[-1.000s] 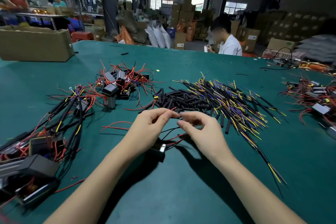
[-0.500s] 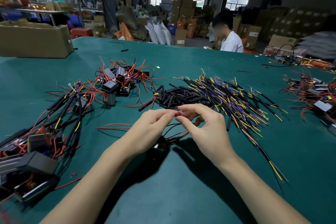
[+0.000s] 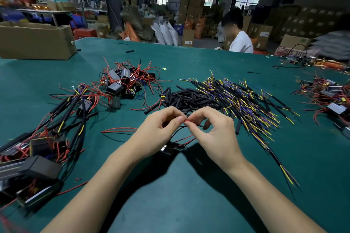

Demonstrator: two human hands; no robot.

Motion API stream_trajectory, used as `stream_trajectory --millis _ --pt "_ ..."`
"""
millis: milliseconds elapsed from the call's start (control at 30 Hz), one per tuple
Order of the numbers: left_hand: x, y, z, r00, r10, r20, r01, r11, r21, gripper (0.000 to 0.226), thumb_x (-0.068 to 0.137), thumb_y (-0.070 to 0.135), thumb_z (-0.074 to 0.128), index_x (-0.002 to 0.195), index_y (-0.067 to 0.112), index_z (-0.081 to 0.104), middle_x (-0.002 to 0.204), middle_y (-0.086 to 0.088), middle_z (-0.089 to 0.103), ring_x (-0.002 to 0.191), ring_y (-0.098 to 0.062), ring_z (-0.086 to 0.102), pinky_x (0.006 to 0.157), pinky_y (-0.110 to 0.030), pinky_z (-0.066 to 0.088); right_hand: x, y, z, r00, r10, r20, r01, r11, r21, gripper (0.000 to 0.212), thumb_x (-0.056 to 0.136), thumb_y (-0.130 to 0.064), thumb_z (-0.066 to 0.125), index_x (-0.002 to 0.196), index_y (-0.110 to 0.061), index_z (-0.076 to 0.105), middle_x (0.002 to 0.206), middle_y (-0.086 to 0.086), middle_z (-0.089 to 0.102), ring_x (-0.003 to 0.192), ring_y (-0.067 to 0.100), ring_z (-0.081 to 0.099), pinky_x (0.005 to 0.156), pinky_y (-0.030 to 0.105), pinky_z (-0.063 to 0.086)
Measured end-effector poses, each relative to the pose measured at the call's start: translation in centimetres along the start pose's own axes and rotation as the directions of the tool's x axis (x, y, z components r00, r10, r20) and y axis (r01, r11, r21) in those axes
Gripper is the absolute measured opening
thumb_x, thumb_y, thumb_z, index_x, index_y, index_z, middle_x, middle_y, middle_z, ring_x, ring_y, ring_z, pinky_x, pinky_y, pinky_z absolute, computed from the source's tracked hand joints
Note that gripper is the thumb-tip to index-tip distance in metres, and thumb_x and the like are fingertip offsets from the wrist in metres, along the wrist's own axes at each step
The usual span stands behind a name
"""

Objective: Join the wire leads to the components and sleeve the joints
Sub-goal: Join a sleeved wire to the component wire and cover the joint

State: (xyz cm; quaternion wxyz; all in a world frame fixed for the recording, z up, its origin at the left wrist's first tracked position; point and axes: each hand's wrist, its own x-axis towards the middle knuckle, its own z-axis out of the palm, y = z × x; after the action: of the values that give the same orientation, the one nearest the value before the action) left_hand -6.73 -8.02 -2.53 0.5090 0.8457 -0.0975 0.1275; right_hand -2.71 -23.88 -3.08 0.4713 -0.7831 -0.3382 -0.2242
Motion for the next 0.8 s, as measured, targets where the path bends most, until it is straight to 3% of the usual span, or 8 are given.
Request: stream_trajectory --millis 167,333,433,500,633,700,800 --pt "-0.1 -0.2 0.0 0.999 0.030 -0.018 -0.030 0.999 0.041 0.015 0.097 0.022 0.053 0.088 0.016 0.063 0.083 -0.020 0.063 0.069 -0.027 0.051 0.073 -0.049 0.044 0.0 0.1 -0.1 1.000 0.018 0.011 -0.018 1.000 0.009 0.013 0.078 -0.008 0.077 0.073 -0.010 0.064 0.072 -0.003 0.065 0.072 0.008 0.058 0.068 0.016 0.042" --pt "0.0 -0.4 0.0 0.999 0.028 -0.024 -0.027 0.999 0.043 0.014 0.096 0.020 0.055 0.085 0.016 0.062 0.079 -0.024 0.060 0.063 -0.017 0.042 0.063 -0.044 0.040 0.1 0.4 -0.2 0.999 -0.038 -0.002 0.038 0.997 -0.060 0.018 0.076 -0.011 0.079 0.071 -0.010 0.062 0.071 -0.006 0.061 0.071 0.008 0.055 0.065 0.026 0.044" --pt "0.2 -0.7 0.0 0.999 0.029 -0.027 -0.028 0.998 0.050 0.014 0.095 0.021 0.056 0.084 0.017 0.061 0.078 -0.024 0.060 0.063 -0.017 0.042 0.060 -0.041 0.039 0.2 0.6 -0.4 0.990 -0.139 0.018 0.140 0.983 -0.115 0.018 0.078 -0.010 0.076 0.071 -0.007 0.060 0.072 -0.003 0.059 0.072 0.018 0.054 0.062 0.033 0.044" --pt "0.2 -0.8 0.0 0.999 0.030 -0.028 -0.028 0.998 0.060 0.014 0.095 0.022 0.056 0.082 0.018 0.061 0.074 -0.021 0.058 0.059 -0.013 0.039 0.058 -0.034 0.034 0.2 0.8 -0.5 0.986 -0.158 0.056 0.165 0.976 -0.143 0.018 0.080 -0.009 0.075 0.072 -0.008 0.059 0.073 -0.005 0.058 0.073 0.017 0.053 0.064 0.029 0.042" --pt "0.1 -1.1 0.1 0.999 0.022 -0.044 -0.019 0.997 0.077 0.014 0.095 0.022 0.056 0.082 0.019 0.060 0.068 -0.014 0.057 0.057 -0.010 0.038 0.057 -0.031 0.033 0.2 1.1 -0.6 0.986 -0.056 0.158 0.070 0.994 -0.084 0.013 0.080 -0.012 0.076 0.081 -0.011 0.062 0.079 -0.007 0.061 0.079 0.006 0.055 0.072 0.010 0.036" --pt "0.1 -1.1 0.1 0.998 0.025 -0.055 -0.020 0.996 0.089 0.014 0.095 0.021 0.056 0.082 0.019 0.059 0.064 -0.005 0.054 0.055 -0.009 0.036 0.055 -0.028 0.032 0.2 1.1 -0.7 0.984 -0.052 0.173 0.061 0.997 -0.046 0.012 0.080 -0.010 0.076 0.081 -0.009 0.064 0.079 -0.005 0.062 0.079 0.005 0.055 0.072 0.008 0.036" --pt "0.1 -1.0 0.1 0.997 0.028 -0.066 -0.021 0.994 0.107 0.014 0.094 0.022 0.057 0.081 0.020 0.060 0.065 -0.010 0.056 0.055 -0.009 0.037 0.056 -0.027 0.033 0.3 1.1 -0.9 0.982 -0.094 0.162 0.096 0.995 -0.003 0.009 0.082 -0.007 0.072 0.078 -0.007 0.065 0.075 -0.003 0.062 0.075 0.007 0.055 0.070 0.012 0.037"
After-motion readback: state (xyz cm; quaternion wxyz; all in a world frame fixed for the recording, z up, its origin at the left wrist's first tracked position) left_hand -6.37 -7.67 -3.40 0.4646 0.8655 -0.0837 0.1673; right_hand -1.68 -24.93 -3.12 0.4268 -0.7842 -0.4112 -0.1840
